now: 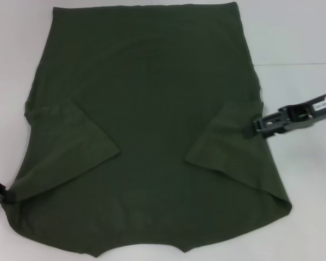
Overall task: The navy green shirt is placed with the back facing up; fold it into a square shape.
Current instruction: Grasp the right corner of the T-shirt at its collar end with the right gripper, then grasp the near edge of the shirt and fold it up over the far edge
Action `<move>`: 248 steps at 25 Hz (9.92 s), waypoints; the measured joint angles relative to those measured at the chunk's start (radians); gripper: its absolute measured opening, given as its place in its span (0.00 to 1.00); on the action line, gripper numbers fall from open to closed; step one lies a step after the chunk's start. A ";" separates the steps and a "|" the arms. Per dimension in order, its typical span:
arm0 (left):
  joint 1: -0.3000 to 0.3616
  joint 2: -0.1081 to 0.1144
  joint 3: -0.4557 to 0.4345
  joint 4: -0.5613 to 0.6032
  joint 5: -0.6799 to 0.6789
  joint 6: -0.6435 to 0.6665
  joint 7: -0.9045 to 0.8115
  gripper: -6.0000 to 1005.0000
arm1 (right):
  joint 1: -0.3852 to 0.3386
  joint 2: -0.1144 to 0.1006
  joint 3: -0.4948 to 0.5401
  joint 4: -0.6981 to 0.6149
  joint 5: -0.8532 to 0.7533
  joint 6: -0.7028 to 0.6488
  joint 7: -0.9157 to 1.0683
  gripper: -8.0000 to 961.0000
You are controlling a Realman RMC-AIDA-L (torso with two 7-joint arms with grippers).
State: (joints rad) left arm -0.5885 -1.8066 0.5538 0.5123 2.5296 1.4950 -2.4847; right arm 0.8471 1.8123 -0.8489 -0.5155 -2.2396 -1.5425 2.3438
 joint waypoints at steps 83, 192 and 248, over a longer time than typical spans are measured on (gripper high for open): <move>-0.021 -0.007 0.000 -0.003 -0.004 -0.005 0.020 0.01 | -0.109 0.046 0.007 0.129 -0.128 0.103 0.086 0.93; -0.043 0.059 -0.198 0.026 -0.013 0.455 0.217 0.01 | -0.180 -0.017 0.259 0.024 -0.128 -0.205 -0.217 0.07; -0.199 -0.124 -0.320 -0.158 -0.339 -0.668 0.378 0.11 | 0.104 0.196 0.320 0.164 0.069 0.946 -0.352 0.21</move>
State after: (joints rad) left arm -0.7879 -1.9305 0.2334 0.3538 2.1908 0.8267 -2.1068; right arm 0.9516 2.0083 -0.5292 -0.3514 -2.1705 -0.5962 1.9914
